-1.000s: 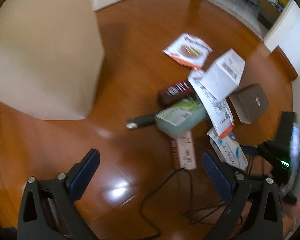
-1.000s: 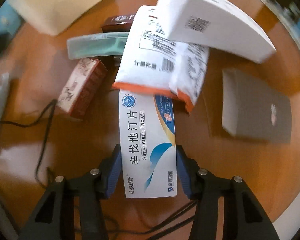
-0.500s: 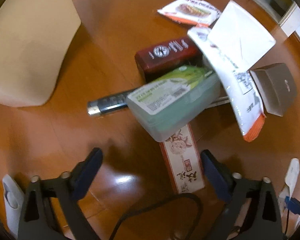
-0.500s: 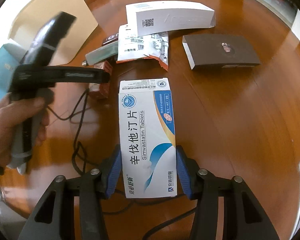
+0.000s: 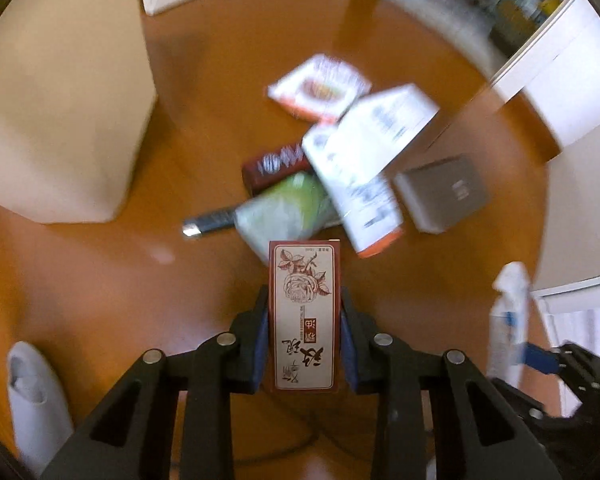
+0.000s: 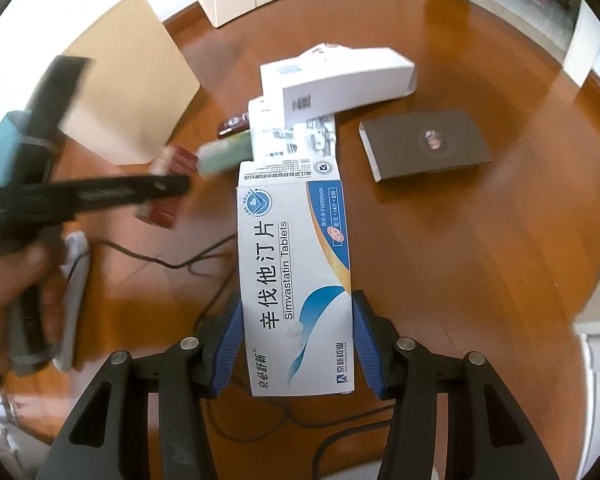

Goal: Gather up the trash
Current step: 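Drop the patterned box into the wastebasket with the left tool while the right tool drops the Simvastatin box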

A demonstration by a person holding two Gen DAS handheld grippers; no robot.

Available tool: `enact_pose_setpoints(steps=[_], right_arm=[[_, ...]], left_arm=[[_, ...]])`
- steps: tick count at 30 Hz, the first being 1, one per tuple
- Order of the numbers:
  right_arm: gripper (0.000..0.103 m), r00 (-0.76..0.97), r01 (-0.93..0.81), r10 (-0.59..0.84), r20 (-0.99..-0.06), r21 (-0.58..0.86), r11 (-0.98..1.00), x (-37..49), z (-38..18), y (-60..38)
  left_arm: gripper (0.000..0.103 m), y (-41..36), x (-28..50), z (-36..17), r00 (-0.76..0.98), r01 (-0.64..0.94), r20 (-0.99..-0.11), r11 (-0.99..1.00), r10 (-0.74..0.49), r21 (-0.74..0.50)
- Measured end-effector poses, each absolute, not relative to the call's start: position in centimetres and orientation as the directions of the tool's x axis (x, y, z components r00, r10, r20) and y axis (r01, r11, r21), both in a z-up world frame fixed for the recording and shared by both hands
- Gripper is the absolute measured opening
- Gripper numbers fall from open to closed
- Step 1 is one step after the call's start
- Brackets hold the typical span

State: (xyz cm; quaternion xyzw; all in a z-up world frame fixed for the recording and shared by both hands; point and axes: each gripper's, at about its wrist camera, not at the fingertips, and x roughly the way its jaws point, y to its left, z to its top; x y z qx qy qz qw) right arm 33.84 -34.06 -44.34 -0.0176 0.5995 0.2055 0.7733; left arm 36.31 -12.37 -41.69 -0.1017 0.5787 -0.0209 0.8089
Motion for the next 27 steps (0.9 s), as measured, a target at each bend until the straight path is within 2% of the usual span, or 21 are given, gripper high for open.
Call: enact_pose_setpoints(steps=[5, 11, 14, 18, 27], right_arm=[[0.054, 0.219, -0.348, 0.271, -0.937, 0.185, 0.919, 32.8, -39.5, -33.8], [0.054, 0.294, -0.374, 0.259, -0.92, 0.138, 0.917, 33.3, -31.1, -33.1], [0.054, 0.32, -0.385, 0.268, -0.909, 0.134, 0.913, 33.9, -27.9, -32.5], [0.054, 0.338, -0.418, 0.294, -0.894, 0.137, 0.898, 33.8, -23.7, -31.2], [0.054, 0.304, -0.477, 0.297, -0.905, 0.125, 0.87, 33.5, -21.1, -27.8]], left_arm=[[0.029, -9.3, 36.0, -32.8, 0.45, -0.066, -0.88, 0.976, -0.155, -0.206], [0.029, -0.5, 39.1, -24.4, 0.562, -0.131, -0.827, 0.985, -0.022, -0.116], [0.029, 3.8, 41.2, -23.3, 0.559, -0.158, -0.828, 0.985, 0.036, -0.064], [0.029, 8.1, 43.5, -24.2, 0.532, -0.213, -0.845, 0.975, 0.062, -0.063], [0.032, 8.5, 44.1, -26.4, 0.478, -0.192, -0.871, 0.981, 0.111, 0.02]])
